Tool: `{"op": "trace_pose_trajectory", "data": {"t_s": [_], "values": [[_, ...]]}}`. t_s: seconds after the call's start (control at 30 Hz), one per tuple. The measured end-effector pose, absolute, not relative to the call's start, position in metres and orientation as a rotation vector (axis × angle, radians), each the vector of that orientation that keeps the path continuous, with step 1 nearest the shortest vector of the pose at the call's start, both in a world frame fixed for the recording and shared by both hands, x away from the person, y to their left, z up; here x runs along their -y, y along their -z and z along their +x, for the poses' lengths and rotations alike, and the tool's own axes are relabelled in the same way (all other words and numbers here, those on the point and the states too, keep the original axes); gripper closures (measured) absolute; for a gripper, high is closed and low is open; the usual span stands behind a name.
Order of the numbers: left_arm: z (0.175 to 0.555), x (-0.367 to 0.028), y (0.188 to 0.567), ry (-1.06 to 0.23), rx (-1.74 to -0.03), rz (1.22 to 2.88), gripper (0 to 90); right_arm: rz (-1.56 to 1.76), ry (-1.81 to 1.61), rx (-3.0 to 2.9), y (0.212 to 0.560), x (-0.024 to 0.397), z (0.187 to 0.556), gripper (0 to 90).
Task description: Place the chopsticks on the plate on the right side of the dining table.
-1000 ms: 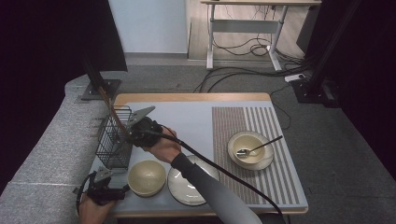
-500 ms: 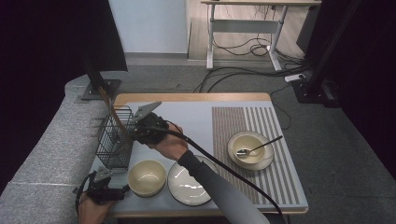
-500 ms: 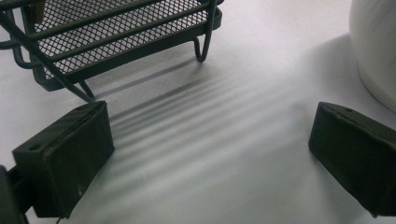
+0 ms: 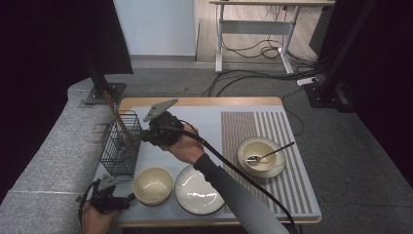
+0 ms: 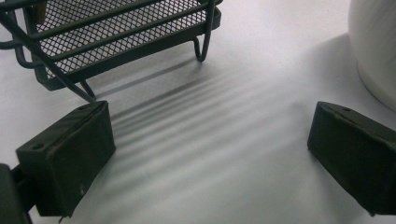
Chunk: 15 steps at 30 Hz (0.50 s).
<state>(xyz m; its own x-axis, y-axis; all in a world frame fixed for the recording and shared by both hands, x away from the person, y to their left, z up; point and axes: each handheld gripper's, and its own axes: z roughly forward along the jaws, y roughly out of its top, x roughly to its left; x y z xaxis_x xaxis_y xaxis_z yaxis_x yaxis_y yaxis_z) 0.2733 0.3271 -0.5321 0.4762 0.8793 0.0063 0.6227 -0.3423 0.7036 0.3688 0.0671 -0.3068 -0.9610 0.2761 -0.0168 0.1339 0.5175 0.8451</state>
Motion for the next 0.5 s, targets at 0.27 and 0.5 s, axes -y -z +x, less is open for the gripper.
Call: {"op": "trace_pose_trajectory", "data": {"t_s": [0.27,0.5], "values": [[0.272,-0.328,0.532,-0.516,-1.232,2.087,1.3,0.374,-1.439,-2.586,0.295,-0.055,0.368,83.8],[0.273,-0.327,0.533,-0.513,-1.228,2.088,0.0,0.402,-1.455,-2.570,0.286,-0.044,0.368,83.8]]}}
